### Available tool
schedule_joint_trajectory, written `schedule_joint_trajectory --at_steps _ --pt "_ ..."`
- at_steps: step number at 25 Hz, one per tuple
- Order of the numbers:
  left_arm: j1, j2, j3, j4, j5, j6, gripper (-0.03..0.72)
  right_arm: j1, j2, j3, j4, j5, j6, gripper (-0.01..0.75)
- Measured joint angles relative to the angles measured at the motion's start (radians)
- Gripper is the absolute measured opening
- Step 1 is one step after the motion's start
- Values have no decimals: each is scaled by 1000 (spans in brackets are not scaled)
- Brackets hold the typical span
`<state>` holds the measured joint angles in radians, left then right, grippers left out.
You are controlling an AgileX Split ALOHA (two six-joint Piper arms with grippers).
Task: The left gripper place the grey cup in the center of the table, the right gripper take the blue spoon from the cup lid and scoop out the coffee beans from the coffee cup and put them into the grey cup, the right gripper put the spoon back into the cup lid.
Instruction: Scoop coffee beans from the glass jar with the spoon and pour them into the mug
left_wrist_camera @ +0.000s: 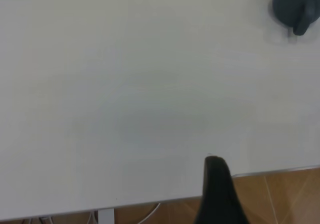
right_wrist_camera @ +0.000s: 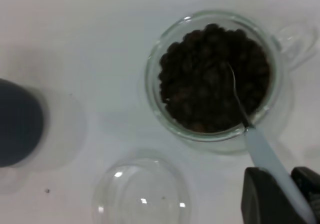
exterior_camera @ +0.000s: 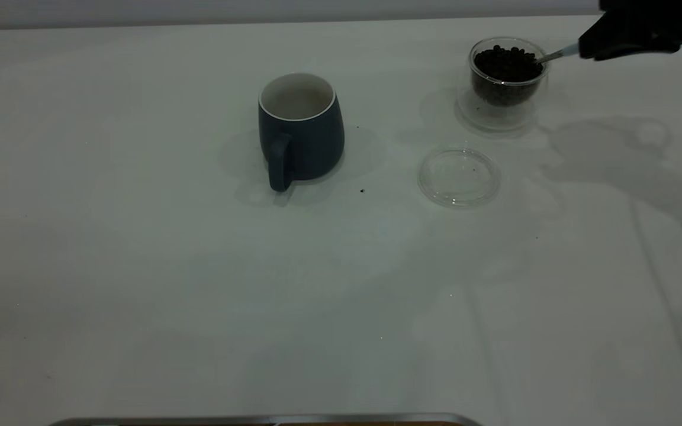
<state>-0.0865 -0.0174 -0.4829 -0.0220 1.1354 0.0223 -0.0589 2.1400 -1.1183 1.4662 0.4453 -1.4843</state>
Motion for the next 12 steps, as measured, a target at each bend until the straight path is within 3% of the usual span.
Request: schedule_joint_trajectory --at_steps 6,12 --pt "0 0 0 0 0 0 568 -9 11 0 51 63 43 113" --pt "0 0 0 0 0 0 568 -84 31 0 59 166 105 113"
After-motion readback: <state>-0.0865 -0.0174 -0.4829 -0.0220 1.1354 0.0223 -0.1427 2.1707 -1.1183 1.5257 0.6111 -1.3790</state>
